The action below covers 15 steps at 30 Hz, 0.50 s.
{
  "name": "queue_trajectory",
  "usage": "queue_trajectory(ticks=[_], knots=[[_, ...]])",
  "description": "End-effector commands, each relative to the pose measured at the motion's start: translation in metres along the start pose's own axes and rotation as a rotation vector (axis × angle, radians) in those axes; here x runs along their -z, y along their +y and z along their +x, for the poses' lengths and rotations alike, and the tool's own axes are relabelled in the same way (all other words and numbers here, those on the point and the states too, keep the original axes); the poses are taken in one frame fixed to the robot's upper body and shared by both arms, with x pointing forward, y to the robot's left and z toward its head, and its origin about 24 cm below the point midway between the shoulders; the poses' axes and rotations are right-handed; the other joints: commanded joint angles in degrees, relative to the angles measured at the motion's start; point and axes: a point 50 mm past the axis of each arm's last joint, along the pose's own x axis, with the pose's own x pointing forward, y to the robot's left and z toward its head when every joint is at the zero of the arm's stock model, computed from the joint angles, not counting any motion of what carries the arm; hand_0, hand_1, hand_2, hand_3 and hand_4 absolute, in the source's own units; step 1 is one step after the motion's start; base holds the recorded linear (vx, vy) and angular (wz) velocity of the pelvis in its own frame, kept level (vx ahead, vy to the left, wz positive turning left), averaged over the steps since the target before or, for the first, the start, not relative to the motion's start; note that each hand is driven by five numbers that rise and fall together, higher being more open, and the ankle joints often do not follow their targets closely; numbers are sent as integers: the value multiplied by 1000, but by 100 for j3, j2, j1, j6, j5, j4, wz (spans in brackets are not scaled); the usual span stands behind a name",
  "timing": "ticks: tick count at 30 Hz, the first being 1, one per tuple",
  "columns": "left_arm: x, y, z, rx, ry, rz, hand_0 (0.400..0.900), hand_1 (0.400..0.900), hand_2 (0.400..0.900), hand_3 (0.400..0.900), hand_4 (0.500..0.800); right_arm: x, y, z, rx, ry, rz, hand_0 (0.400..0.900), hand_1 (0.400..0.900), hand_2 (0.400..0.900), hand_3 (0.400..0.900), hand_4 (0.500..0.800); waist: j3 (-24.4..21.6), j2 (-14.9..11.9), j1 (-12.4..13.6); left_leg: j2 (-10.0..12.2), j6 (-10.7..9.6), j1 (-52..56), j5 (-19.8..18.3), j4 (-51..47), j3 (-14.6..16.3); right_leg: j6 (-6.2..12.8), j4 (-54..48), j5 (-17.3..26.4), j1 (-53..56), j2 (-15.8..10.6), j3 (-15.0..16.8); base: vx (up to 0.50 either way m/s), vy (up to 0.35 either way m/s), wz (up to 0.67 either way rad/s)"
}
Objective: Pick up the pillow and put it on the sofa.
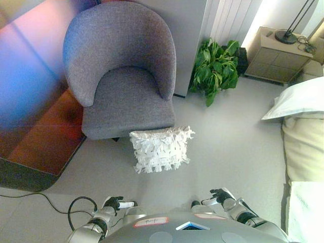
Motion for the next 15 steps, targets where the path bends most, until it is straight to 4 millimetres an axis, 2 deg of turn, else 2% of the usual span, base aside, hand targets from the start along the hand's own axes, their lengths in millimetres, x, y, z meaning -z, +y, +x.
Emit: queue_trajectory(ticks=[1,4,7,9,10,11,12,14,15], knots=[[-16,10,1,-42,-17,57,900,900,900,900,800,-9,-10,1,33,7,7,900,900,900,900,800,303,-229,-22,-541,623,132,-400,77,410,-338,292,-328,-14,398,-384,-6,-76,-1],[-22,11,1,-64,-43,50,900,900,900,900,800,-11,-12,2,42,0,12,900,900,900,900,800,362,-229,-40,-474,590,12,-418,268,352,-410,390,-388,-106,441,-288,-10,-109,1],[-35,12,0,-105,-105,23,900,900,900,900,800,-16,-19,2,60,-18,-4,900,900,900,900,800,485,-339,-47,-362,533,-332,-574,1276,316,-545,537,-412,-252,409,-180,2,-109,-4],[-43,14,-1,-126,-150,-35,900,900,900,900,800,-19,-25,2,74,-34,-37,900,900,900,900,800,629,-406,21,-280,523,-870,-229,2328,151,-683,647,-386,-335,383,-163,72,-57,-18],[-46,14,-1,-128,-164,-54,900,900,900,900,800,-19,-27,2,81,-33,-46,900,900,900,900,800,708,-381,69,-296,523,-1085,-118,2393,126,-685,701,-414,-311,407,-130,147,28,-12],[-48,14,-1,-123,-172,-70,900,900,900,900,800,-19,-29,2,85,-30,-47,900,900,900,900,800,775,-347,107,-288,505,-1178,-53,2241,203,-662,740,-462,-258,435,-108,250,117,-3],[-49,15,-2,-120,-189,-92,900,900,900,900,800,-15,-31,2,88,-23,-44,900,900,900,900,800,843,-254,179,-216,435,-1299,135,1769,426,-610,723,-558,-99,479,-191,280,144,3],[-49,16,-2,-118,-199,-100,900,900,900,900,800,-11,-33,2,90,-17,-48,900,900,900,900,800,906,-165,249,-203,328,-1333,443,1149,638,-541,640,-645,168,495,-328,351,181,1],[-45,16,-2,-118,-195,-119,900,900,900,900,800,-6,-34,2,88,-13,-54,900,900,900,900,800,921,-75,350,-211,219,-1519,842,634,632,-486,583,-729,403,525,-366,472,225,-14]])
